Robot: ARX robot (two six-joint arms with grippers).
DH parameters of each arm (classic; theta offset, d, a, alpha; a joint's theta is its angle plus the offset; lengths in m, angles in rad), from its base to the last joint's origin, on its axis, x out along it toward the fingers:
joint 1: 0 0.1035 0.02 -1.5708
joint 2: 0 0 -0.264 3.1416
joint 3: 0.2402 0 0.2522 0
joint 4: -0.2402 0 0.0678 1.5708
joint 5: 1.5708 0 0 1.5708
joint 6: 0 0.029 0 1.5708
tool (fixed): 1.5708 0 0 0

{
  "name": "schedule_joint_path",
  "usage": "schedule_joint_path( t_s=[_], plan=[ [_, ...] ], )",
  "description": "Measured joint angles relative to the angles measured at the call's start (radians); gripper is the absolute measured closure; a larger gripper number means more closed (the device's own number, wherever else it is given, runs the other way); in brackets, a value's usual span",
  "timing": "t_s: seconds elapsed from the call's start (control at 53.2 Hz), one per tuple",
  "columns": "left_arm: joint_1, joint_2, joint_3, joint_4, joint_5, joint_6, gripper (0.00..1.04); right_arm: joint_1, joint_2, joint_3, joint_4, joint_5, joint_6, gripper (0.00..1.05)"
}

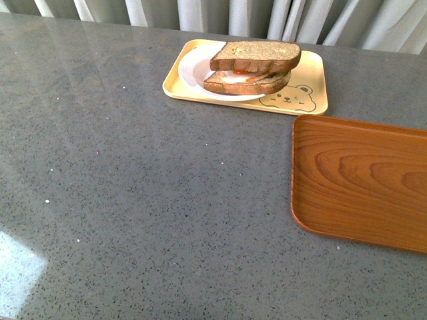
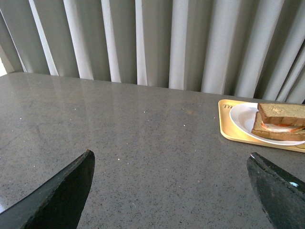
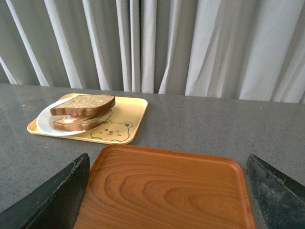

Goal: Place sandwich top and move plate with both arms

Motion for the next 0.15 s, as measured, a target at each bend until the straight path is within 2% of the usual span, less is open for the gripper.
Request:
schedule_joint_path(
  t_s=[0.15],
  plan=[
    [0.000, 0.000, 0.000, 0.000, 0.000, 0.000, 0.09, 0.000, 0.000, 0.000, 0.000, 0.000, 0.000, 0.09]
  ],
)
